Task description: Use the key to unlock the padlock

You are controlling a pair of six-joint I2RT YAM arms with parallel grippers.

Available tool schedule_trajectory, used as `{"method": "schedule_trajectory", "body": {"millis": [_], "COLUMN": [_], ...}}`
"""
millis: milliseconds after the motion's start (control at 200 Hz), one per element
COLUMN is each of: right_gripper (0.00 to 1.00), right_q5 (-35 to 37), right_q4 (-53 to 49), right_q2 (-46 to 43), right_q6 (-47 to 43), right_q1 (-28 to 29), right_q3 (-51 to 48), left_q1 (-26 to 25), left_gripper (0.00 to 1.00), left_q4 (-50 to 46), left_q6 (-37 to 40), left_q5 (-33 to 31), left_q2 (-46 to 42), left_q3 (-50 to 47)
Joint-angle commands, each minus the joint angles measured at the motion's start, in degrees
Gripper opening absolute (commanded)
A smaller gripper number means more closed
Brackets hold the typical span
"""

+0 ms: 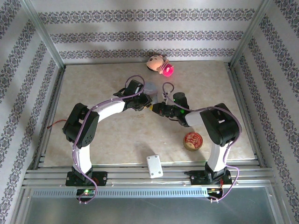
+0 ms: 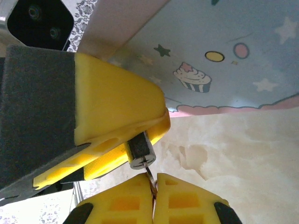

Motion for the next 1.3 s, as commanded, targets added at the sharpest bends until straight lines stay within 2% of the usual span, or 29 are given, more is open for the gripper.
{"method": "schedule_trajectory", "body": {"millis": [0, 125, 265, 370, 570, 640, 889, 989, 1109, 1294], "right_gripper": [0.00, 0.00, 0.00, 0.08, 0.32, 0.37, 0.41, 0.44, 0.42, 0.39], "right_q5": [2.94, 1.40, 2.62, 3.37, 6.71, 8.06, 12.58, 18.74, 26.36, 28.29], "right_q4": [13.00, 24.77, 23.93, 19.84, 5.98, 2.33, -2.84, -10.90, -20.80, -20.90], "right_q2": [1.22, 5.40, 5.00, 2.82, -2.83, -5.06, -15.49, -20.54, -24.80, -27.20], "right_q6": [5.58, 14.63, 13.03, 9.73, 0.82, -1.99, -9.70, -16.15, -22.92, -22.54], "right_q1": [-1.13, -2.62, -2.54, -2.36, -2.13, -1.96, -0.70, 1.43, 4.64, 5.65], "right_q3": [5.10, 3.36, 1.67, 0.35, -2.60, -4.13, -10.63, -10.66, -9.21, -11.79], "left_q1": [-4.59, -4.59, -4.25, -3.89, -3.71, -3.71, -3.44, -3.44, -3.44, -3.47], "left_gripper": [0.00, 0.00, 0.00, 0.00, 0.00, 0.00, 0.00, 0.00, 0.00, 0.00], "left_q4": [-3.38, -3.41, -3.62, -2.60, 0.63, 1.11, 0.62, 0.00, 0.18, 0.94], "left_q6": [0.35, 0.35, -0.21, -1.75, -5.06, -5.50, -5.54, -5.18, -5.43, -6.07], "left_q5": [14.65, 13.75, 11.79, 9.79, 7.80, 7.13, 6.39, 6.50, 6.54, 6.90], "left_q2": [0.67, 0.06, -0.90, -1.60, -1.49, -1.33, -1.44, -1.46, -1.56, -1.54], "left_q3": [-0.64, -1.02, -2.13, -3.81, -5.74, -5.98, -5.88, -5.67, -6.12, -6.52]}}
